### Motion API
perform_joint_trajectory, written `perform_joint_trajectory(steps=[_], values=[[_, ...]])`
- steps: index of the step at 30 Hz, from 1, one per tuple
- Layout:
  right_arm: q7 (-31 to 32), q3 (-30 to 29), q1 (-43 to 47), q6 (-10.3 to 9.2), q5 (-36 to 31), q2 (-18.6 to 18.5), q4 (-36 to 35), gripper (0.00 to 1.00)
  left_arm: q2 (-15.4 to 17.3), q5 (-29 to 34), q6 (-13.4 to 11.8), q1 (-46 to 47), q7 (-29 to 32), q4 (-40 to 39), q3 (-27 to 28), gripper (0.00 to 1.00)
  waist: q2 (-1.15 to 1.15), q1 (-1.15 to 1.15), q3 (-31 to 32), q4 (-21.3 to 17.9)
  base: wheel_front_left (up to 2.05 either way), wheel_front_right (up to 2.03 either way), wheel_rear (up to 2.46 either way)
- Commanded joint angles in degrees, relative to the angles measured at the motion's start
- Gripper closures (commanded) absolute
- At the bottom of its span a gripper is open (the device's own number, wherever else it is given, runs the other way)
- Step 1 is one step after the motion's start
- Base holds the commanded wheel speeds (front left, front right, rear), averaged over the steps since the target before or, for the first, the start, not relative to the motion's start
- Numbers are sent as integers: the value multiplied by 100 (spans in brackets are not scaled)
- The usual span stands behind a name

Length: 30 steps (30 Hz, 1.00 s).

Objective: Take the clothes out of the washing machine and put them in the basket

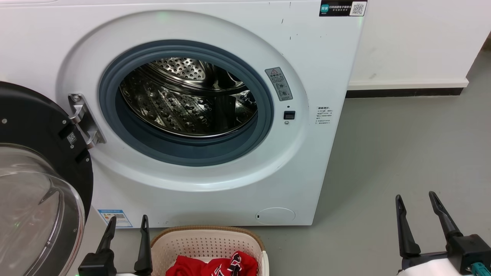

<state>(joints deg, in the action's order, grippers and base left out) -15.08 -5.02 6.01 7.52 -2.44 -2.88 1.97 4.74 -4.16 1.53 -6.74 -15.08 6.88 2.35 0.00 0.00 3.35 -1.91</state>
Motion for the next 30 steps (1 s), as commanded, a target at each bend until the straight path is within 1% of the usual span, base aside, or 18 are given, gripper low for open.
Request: perform_joint_trajectory(steps=[1,21,22,25,26,27,30], values=[[-13,-3,53,-6,32,1,5,0,-22,22,30,23,-13,-14,25,0,0,0,-1,-2,0,0,0],[-13,39,-28,-6,-47,1,37,0,-128,137,76,60,-14,34,213,0,0,0,24,-23,0,0,0],[0,34,-8,0,-10,0,31,100,-129,104,60,18,0,35,201,100,0,0,24,-23,0,0,0],[19,32,30,1,-9,12,191,100,-162,91,56,-40,26,204,190,100,0,0,24,-24,0,0,0],[58,13,-8,1,103,12,227,100,-162,-8,64,15,77,250,229,100,0,0,22,-22,0,0,0],[170,-14,-84,1,512,11,294,100,-162,-366,87,120,218,322,295,100,0,0,13,-17,0,0,0],[255,-17,-131,1,904,11,326,100,-163,-740,108,170,310,338,302,100,0,0,4,-12,0,0,0]])
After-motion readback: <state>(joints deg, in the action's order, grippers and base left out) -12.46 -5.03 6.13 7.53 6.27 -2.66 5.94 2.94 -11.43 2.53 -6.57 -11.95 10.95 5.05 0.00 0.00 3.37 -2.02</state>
